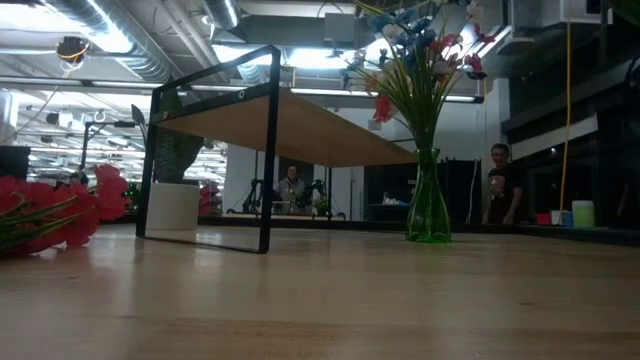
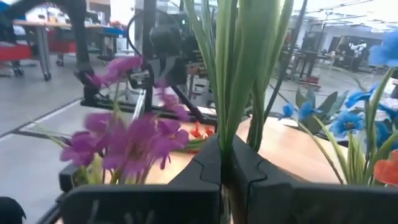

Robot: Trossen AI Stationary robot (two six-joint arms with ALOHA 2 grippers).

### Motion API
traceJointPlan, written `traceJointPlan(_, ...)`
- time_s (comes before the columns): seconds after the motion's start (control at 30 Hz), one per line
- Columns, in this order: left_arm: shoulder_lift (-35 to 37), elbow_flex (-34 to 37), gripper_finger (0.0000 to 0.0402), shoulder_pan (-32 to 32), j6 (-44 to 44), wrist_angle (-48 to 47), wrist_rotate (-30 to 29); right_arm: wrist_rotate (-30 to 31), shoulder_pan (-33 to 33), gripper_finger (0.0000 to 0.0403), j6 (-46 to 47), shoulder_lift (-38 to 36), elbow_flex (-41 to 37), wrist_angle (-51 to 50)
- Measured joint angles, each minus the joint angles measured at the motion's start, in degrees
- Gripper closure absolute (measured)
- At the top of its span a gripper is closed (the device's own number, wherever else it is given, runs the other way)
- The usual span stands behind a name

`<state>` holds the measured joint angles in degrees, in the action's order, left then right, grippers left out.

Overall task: Pick and place flowers into a vace then onto a shelf
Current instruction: Put the yellow flowers into the transparent vase

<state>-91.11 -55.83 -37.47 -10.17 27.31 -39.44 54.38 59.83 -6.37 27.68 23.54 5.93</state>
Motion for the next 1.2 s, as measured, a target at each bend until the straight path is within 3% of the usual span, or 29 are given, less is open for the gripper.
traceJointPlan(0.37, 0.00, 0.00, 0.0400, 0.09, 1.37, -0.02, -0.07, -1.39, 8.07, 0.0401, 1.32, -3.91, 0.01, -6.49)
traceJointPlan(0.7, -0.02, 0.00, 0.0400, 0.09, 2.03, -0.04, -0.17, -1.65, 16.09, 0.0401, 1.88, -3.54, -1.03, -5.39)
traceJointPlan(0.97, -0.02, -0.02, 0.0400, 1.08, 2.02, -0.04, -0.22, -2.68, 15.27, 0.0401, 2.23, 1.20, -7.69, 10.76)
traceJointPlan(1.2, -0.02, -0.02, 0.0400, 2.57, 2.05, -0.04, -0.02, -5.68, 10.79, 0.0401, 2.69, 6.63, -13.06, 24.27)
